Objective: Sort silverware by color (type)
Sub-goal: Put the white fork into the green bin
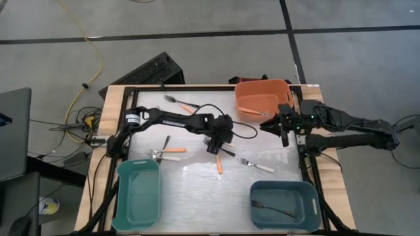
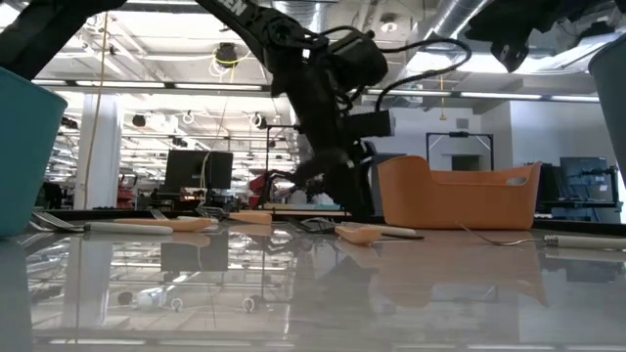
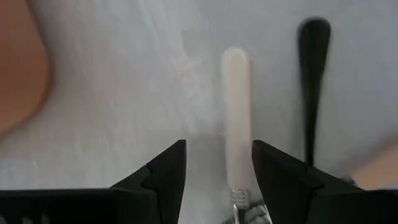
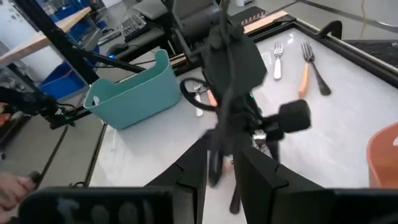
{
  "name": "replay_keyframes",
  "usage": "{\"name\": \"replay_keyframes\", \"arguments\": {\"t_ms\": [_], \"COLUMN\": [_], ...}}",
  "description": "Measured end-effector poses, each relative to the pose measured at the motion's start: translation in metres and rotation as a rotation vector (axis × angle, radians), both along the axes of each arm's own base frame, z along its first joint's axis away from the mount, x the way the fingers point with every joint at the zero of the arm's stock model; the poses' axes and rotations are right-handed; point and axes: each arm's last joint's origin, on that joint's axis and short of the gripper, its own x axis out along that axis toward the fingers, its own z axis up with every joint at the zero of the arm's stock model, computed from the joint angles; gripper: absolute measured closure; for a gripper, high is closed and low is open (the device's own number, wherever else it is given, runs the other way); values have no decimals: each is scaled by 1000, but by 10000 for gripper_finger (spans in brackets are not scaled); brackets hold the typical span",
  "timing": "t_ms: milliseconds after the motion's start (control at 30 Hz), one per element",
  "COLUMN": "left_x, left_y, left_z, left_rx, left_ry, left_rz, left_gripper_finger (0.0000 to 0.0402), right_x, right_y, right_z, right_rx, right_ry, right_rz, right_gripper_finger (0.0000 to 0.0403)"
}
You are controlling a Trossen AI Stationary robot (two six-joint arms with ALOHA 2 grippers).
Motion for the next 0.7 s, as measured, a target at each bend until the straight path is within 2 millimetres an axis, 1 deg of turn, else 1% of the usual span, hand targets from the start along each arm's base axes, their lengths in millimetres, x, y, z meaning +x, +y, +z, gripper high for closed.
{"name": "replay_keyframes", "arguments": {"t_ms": [133,333,400,500,667,700], "left_x": [-3,-6,-6,-7,-10,-11], "left_y": [0,0,-1,-1,-3,-3], "left_z": [-8,-10,-10,-12,-17,-17], "left_rx": [-5,-18,-27,-44,-76,-72], "left_ry": [58,88,96,108,158,163], "left_rz": [36,38,29,19,-29,-40], "left_gripper_finger": [233,233,240,273,369,381], "right_x": [0,1,1,3,11,13], "right_y": [3,4,3,3,3,3], "right_z": [0,1,3,6,9,10], "right_rx": [16,94,121,143,173,183], "right_ry": [-1,-13,-31,-67,-119,-132], "right_rz": [14,-27,-48,-105,-212,-221], "right_gripper_finger": [302,302,302,302,302,302]}}
